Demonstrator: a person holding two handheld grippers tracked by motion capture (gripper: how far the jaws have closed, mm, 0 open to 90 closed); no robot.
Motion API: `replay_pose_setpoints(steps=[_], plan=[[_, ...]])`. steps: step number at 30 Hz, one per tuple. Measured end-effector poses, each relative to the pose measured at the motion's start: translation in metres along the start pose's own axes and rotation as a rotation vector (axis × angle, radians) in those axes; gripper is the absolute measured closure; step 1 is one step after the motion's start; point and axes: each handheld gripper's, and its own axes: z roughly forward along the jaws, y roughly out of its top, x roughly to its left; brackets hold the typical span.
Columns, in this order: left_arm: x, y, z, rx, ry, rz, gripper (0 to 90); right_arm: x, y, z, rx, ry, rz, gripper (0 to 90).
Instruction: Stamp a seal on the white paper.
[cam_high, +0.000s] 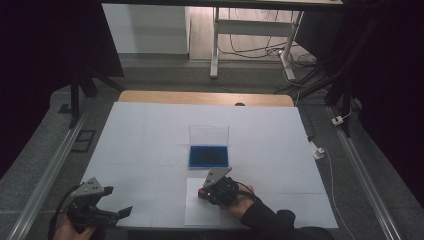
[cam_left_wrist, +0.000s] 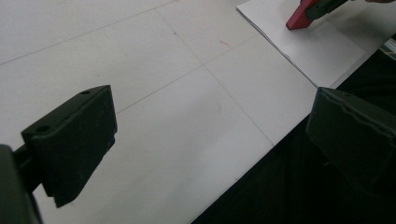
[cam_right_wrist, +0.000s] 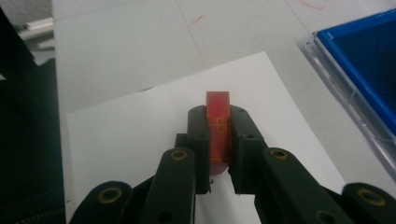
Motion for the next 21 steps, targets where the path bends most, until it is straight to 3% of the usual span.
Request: replay_pose_setpoints(steps=[4,7,13,20,21], plan=[[0.0,0.0,0.0,0.001,0.001,0.0,2.2,0.006,0.002,0.0,0.015,-0.033,-0.044,81.4],[0.0,0.0,0.0,0.0,0.001,0.0,2.2,-0.001,-0.001,0.0,-0.003,0.004,0.01,81.5],[0.0,0.0,0.0,0.001,0.001,0.0,2.2,-0.01,-0.005,0.001,-0.031,0.057,0.067,81.5],[0.0,0.0,0.0,0.002,0.002,-0.001,2.3,0.0,0.0,0.001,-0.004,-0.001,-0.01,81.4],[0.0,0.0,0.0,0.002,0.002,-0.001,2.3,0.0,0.0,0.001,-0.003,0.002,-0.003,81.4]])
